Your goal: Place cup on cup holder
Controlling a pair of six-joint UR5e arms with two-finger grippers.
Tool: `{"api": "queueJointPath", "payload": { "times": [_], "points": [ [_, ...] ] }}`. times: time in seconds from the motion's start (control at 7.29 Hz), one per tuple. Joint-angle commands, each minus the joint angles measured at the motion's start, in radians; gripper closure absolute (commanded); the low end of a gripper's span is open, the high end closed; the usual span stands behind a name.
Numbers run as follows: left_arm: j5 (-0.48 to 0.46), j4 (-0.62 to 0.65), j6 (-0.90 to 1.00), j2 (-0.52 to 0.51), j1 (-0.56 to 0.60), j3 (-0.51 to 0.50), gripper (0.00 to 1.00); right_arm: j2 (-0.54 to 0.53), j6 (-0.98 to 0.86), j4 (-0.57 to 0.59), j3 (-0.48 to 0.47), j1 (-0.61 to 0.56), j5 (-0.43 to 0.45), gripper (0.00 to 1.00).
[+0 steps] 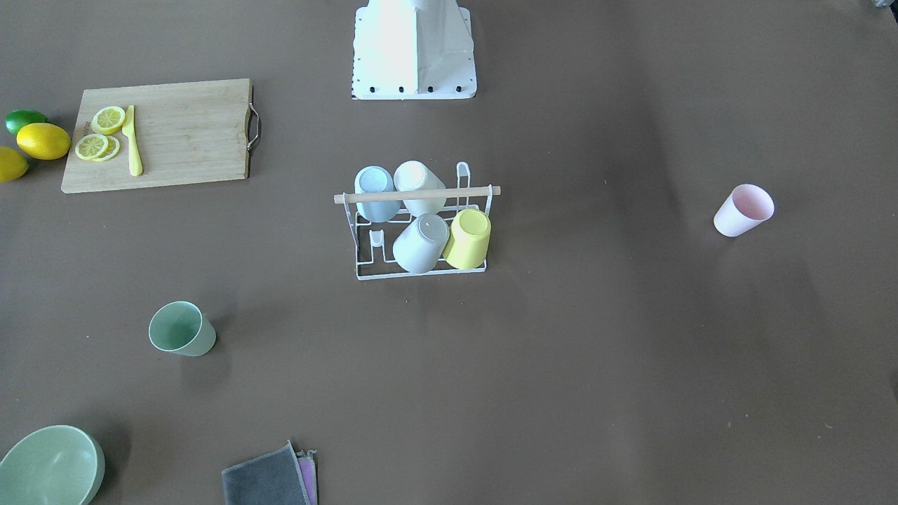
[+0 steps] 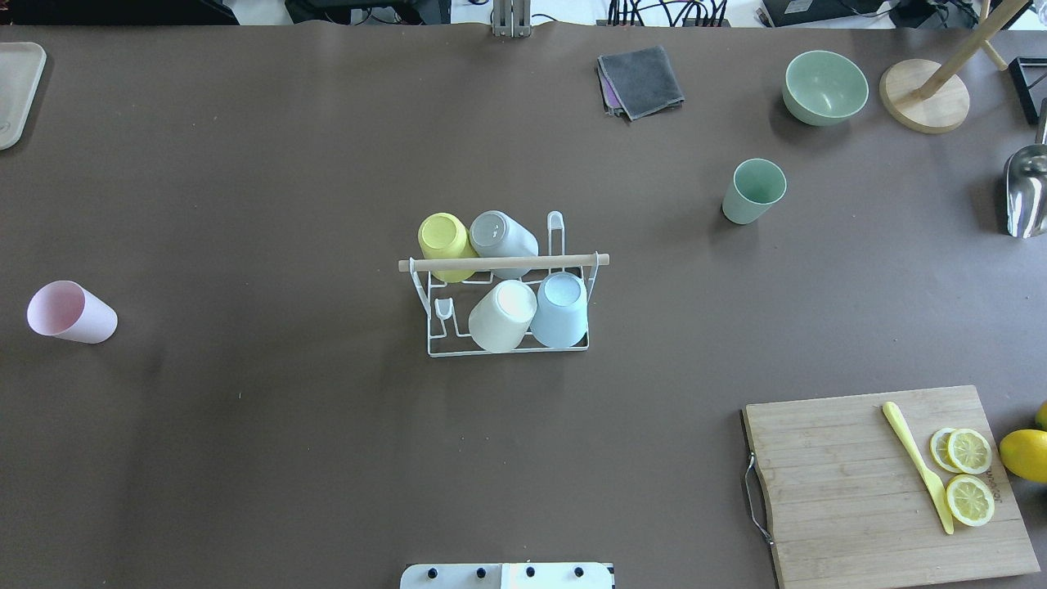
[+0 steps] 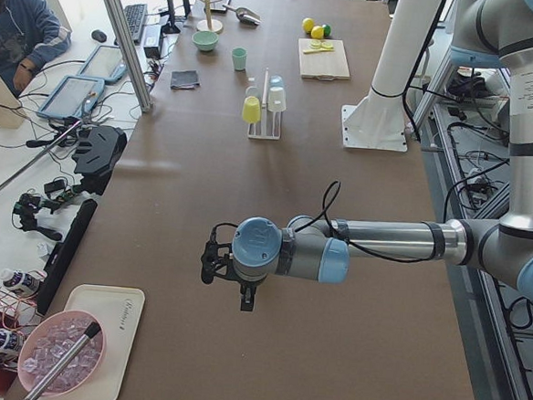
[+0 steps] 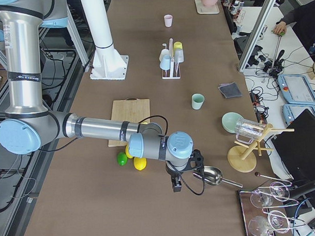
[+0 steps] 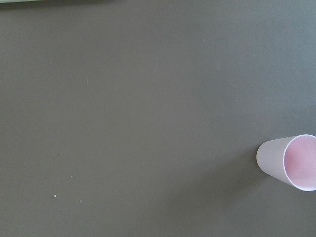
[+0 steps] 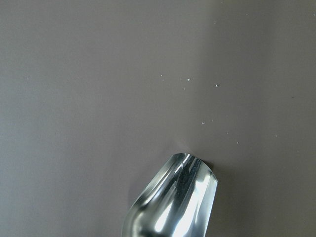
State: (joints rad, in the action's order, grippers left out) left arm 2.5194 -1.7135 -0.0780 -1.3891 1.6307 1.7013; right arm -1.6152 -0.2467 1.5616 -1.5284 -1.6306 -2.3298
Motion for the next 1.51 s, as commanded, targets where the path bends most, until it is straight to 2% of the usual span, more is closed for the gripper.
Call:
{"api": "queueJointPath", "payload": {
  "times": [0.0,0.27,0.55,1.37],
  "points": [
    [-0.002,0.003,-0.012,-0.028,-0.021,0.001,0.01,0.001,-0.008,0.000,0.004,0.000,0.000,0.00],
    [-0.017,0.002,-0.011,-0.034,-0.075,0.005,0.01,0.000,-0.003,0.000,0.002,0.000,0.000,0.00],
    [-0.054,0.002,-0.011,-0.042,-0.078,0.000,0.01,0.000,0.001,0.000,0.002,0.000,0.000,0.00],
    [-0.060,-0.001,-0.009,-0.041,-0.078,-0.011,0.01,0.001,0.004,-0.002,0.008,0.000,-0.002,0.00]
  ]
}}
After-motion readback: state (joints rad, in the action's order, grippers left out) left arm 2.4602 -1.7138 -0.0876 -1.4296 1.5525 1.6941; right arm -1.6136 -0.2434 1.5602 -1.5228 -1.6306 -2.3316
